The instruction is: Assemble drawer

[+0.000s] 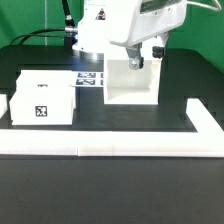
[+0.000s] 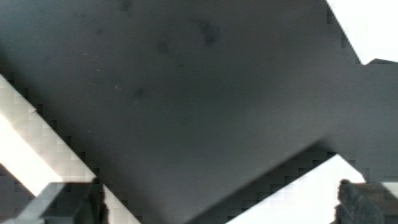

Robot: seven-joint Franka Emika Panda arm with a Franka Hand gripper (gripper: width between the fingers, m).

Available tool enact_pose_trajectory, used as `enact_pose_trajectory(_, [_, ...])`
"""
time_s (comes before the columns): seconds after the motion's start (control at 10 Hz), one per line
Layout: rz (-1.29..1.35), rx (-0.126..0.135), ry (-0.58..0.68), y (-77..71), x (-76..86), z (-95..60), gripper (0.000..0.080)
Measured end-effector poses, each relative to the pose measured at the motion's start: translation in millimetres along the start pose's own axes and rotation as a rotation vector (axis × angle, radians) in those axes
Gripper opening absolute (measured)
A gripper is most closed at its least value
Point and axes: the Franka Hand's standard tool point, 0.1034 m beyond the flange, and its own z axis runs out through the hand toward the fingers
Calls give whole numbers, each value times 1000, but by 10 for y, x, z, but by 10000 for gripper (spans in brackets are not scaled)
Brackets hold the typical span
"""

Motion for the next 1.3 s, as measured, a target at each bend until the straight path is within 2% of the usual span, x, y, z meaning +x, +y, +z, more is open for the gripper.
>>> enact_pose_trajectory(0.6, [17, -3, 4, 17, 21, 0, 649])
enact_pose_trajectory(0.7, [101, -16, 14, -77, -7, -69, 649])
enact_pose_trajectory(0.8, [200, -20, 11, -239, -49, -153, 649])
enact_pose_trajectory(1.0, [348, -13, -10, -534, -75, -257, 649])
enact_pose_trajectory(1.3, [346, -16, -1, -564, -95, -255, 649])
